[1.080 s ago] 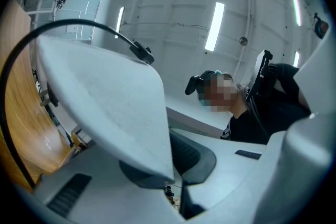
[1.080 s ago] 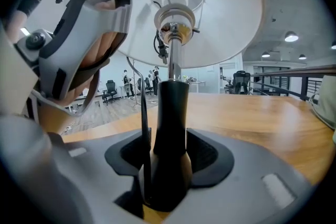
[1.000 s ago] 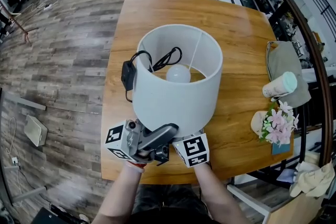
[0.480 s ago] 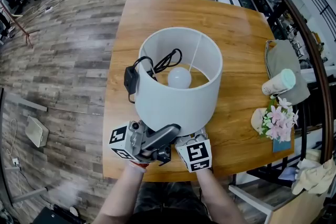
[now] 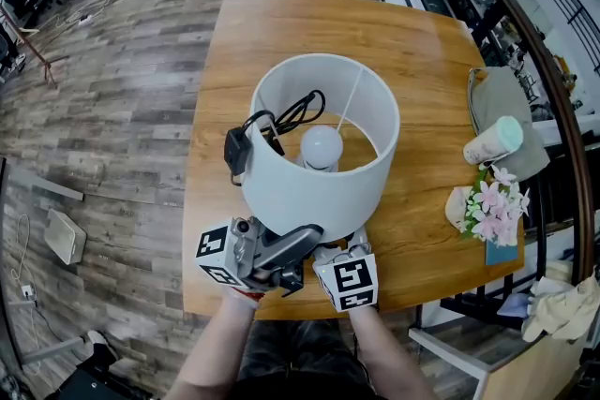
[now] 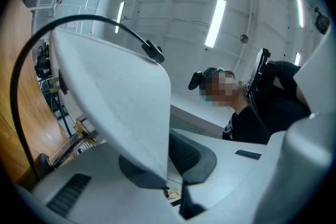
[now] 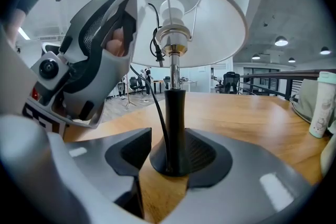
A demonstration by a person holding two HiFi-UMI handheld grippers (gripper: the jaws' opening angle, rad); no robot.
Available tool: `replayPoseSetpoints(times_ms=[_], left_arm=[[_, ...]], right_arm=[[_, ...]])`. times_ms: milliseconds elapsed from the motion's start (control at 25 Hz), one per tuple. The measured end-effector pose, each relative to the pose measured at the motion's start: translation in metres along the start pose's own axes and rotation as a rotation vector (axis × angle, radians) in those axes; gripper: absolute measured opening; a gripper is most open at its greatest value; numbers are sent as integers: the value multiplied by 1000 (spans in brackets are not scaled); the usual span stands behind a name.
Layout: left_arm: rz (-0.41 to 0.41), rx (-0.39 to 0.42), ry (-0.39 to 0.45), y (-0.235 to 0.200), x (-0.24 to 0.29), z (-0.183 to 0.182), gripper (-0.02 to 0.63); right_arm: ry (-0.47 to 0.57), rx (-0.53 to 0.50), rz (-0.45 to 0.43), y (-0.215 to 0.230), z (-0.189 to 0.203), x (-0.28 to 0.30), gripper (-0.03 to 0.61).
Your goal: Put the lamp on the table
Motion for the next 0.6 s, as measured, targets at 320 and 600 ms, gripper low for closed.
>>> replayPoseSetpoints(times_ms=[320,600], left_arm=[[1,2,-19,5,-5,8,8],[-2,12,-42,12,-11,15,17]], right_arm=[[7,-2,19,-5,-1,-10,150],[11,-15,25,-15,-3,-16,21]])
Point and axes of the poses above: the fingertips, and each gripper's own axes: x forward along the fingers, y to its right, z out of its underside, the point moved 4 cm from there along -x, backward along the fingers, and after that the axes turned 15 degrees about y, right-handed, at the moved point
